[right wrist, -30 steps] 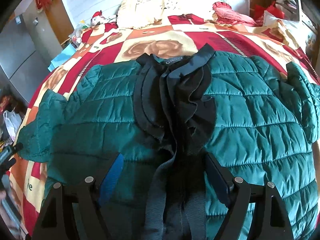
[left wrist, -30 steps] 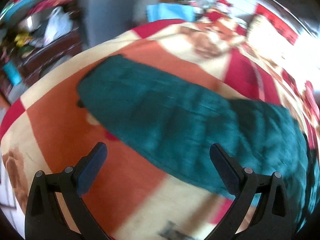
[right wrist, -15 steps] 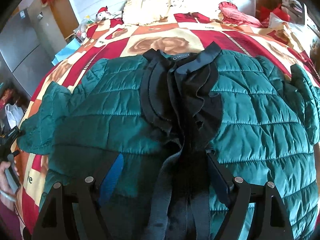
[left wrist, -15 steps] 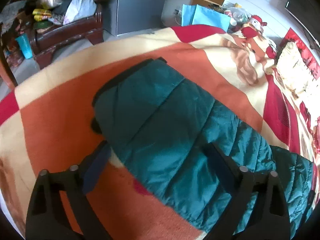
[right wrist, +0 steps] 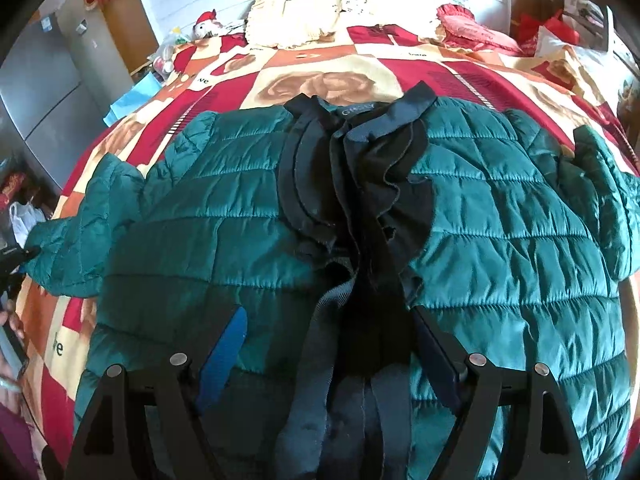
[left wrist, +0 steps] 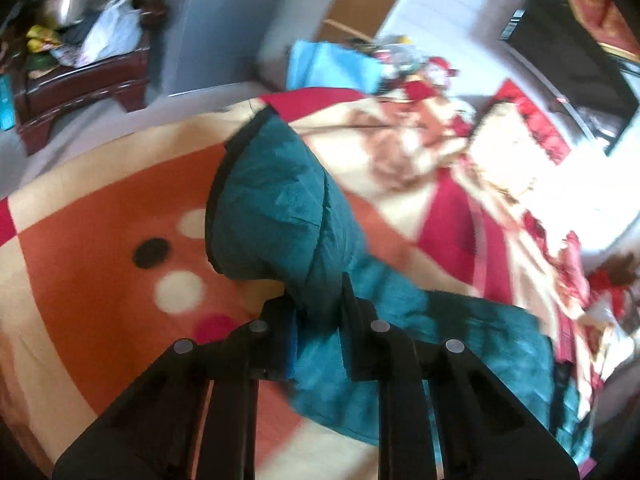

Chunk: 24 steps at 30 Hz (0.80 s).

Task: Fold large clothes

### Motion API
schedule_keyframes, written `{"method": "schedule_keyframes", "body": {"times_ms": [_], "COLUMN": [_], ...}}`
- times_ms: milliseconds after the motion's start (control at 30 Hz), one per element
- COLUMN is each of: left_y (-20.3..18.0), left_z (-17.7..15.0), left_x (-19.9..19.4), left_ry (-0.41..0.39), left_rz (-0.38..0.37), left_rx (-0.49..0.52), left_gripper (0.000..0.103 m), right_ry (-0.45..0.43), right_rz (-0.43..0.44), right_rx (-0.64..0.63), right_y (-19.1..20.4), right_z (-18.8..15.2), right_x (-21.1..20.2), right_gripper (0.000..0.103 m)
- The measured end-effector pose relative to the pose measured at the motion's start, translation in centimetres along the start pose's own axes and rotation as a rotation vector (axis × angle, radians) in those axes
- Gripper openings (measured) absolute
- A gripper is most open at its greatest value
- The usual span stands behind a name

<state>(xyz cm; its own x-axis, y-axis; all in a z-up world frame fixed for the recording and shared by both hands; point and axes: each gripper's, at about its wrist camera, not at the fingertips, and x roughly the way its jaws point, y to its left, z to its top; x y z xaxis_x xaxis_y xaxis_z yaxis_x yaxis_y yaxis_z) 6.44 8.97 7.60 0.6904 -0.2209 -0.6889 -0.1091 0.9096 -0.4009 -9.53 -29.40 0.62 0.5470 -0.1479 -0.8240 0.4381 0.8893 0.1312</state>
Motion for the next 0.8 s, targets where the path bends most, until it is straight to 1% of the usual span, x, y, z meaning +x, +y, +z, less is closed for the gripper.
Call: {"method": "schedule_keyframes", "body": {"times_ms": [133, 333, 533, 800], "left_y": [-4.1, -11.3, -18.5, -25.1], "left_z": [-1.3, -4.8, -9.2, -14.7], "left_x": [-2.3, -4.7, -5.3, -4.9], "left_ry": [0.002, 0.056, 0.124, 0.202], "left_rz": [-0.087, -0.212, -0.293, -0.355], "left_rx": [0.084, 0.204, 0.316, 0.431], "left_gripper": [0.015, 0.015, 0.015, 0.015], "right_ry": [-0.009, -0.016, -0.015, -0.041], "right_rz": [-0.008, -0.017, -0.013, -0.033], "right_rx": [0.011, 0.027, 0.059, 0.078], "right_y": [-0.6, -1.9, -3.9, -6.5], "right_z": [-0.3, -0.8, -1.6, -2.2], "right_x": [-0.9, -2.3, -3.5, -5.3], "right_gripper": [0.081, 0.081, 0.081, 0.081]}}
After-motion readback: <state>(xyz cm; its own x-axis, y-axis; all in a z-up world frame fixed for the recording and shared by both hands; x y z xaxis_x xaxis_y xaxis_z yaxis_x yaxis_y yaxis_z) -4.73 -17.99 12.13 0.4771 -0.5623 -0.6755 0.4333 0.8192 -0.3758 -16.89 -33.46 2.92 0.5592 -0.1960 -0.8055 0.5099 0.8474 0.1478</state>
